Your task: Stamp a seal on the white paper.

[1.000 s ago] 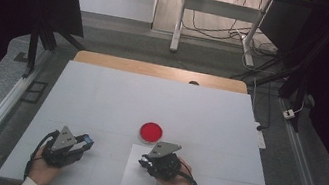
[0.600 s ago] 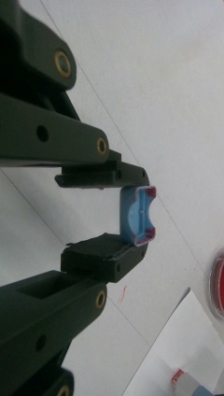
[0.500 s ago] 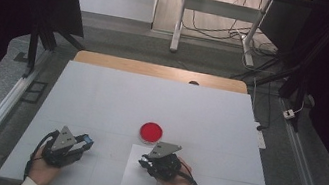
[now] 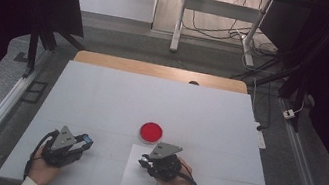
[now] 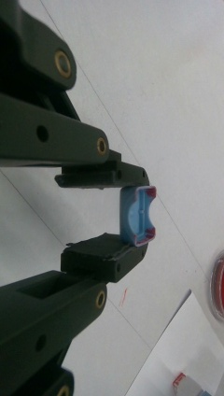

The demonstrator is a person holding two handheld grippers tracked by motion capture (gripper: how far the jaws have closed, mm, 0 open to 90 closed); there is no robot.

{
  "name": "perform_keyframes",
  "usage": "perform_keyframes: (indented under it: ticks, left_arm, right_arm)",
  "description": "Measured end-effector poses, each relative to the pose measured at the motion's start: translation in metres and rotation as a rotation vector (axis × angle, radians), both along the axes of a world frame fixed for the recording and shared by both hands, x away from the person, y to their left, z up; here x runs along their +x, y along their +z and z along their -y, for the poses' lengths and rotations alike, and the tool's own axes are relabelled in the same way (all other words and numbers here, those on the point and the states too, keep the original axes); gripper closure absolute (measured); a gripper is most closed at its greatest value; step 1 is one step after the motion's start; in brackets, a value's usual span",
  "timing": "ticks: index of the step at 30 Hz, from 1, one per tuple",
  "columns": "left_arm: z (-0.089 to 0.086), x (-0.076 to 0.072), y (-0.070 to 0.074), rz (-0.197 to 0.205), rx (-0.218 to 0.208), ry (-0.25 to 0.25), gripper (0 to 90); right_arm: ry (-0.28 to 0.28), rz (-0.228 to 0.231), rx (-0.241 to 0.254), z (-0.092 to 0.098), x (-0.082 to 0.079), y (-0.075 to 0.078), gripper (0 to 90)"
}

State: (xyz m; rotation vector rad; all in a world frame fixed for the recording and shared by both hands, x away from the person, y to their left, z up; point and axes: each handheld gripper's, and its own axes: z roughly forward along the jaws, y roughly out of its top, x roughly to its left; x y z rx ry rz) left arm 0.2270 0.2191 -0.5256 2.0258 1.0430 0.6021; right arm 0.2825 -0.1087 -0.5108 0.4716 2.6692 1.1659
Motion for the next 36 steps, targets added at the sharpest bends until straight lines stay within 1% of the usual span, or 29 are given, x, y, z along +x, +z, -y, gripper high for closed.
perform_keyframes:
  ticks: [2,5,13,15,17,18,21,22,26,31,34,36]
  left_arm:
    - [0.0,0.0,0.0,0.0,0.0,0.0,65.5]
    - [0.0,0.0,0.0,-0.001,0.001,0.002,65.5]
    - [-0.001,0.0,0.0,-0.001,0.002,0.001,65.5]
    - [-0.001,0.0,0.0,-0.001,0.002,0.0,65.5]
    - [0.0,0.0,0.0,-0.001,0.003,0.0,65.5]
    - [0.0,0.0,0.0,-0.001,0.003,0.0,65.5]
    - [0.0,0.0,-0.001,-0.001,0.004,-0.001,65.5]
    - [0.0,0.0,0.0,-0.001,0.004,-0.001,65.5]
    - [-0.001,0.0,0.0,0.0,0.004,-0.001,65.5]
    - [0.0,0.0,0.0,-0.001,0.004,-0.001,65.5]
    - [0.0,0.0,0.0,-0.001,0.004,-0.002,65.5]
    - [0.0,0.0,-0.001,-0.001,0.003,-0.002,65.5]
  right_arm:
    - [0.001,0.0,0.011,0.001,0.0,0.001,75.0]
    - [0.001,0.007,0.004,0.001,-0.001,0.003,74.9]
    - [0.0,0.012,0.005,0.001,0.0,0.004,74.9]
    - [-0.004,0.005,0.006,0.002,0.0,0.005,74.9]
    - [-0.006,-0.007,0.024,0.003,0.001,0.006,74.9]
    - [-0.003,-0.009,0.026,0.004,0.001,0.007,74.9]
    - [-0.001,-0.014,0.054,0.006,0.002,0.009,74.9]
    - [-0.004,-0.01,0.054,0.007,0.003,0.01,74.9]
    - [-0.017,-0.012,0.083,0.011,0.004,0.012,74.9]
    - [-0.038,-0.002,0.101,0.015,0.006,0.016,74.9]
    - [-0.056,0.002,0.127,0.019,0.008,0.018,74.9]
    - [-0.068,0.004,0.153,0.022,0.009,0.02,74.9]
